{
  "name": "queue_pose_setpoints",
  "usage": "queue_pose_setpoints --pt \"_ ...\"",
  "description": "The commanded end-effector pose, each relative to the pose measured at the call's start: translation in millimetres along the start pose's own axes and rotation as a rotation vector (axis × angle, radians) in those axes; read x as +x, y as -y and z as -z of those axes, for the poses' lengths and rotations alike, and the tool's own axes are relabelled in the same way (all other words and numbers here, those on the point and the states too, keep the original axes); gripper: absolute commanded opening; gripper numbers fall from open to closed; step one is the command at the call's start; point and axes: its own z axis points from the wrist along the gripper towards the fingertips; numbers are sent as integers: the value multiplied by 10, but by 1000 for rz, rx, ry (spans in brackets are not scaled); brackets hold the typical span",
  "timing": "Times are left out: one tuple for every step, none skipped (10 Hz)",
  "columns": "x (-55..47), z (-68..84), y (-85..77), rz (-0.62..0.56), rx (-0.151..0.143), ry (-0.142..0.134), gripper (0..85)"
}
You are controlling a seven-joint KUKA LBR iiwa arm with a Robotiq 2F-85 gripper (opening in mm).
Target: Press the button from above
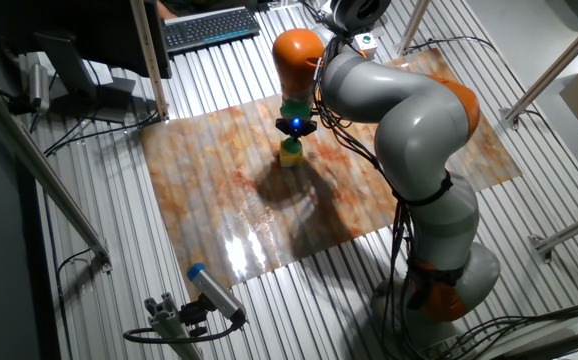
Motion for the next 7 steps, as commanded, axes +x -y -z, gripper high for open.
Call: queue_pose_setpoints --pt "0 14 7 0 -1 -2 0" --pt "4 24 12 2 -1 -2 0" --pt "13 39 19 2 -1 -2 0" --pt "20 55 28 2 -2 -2 0" --pt "26 74 39 3 -1 -2 0" --pt "26 97 51 4 -1 -3 0" --pt "22 120 63 5 -1 -6 0"
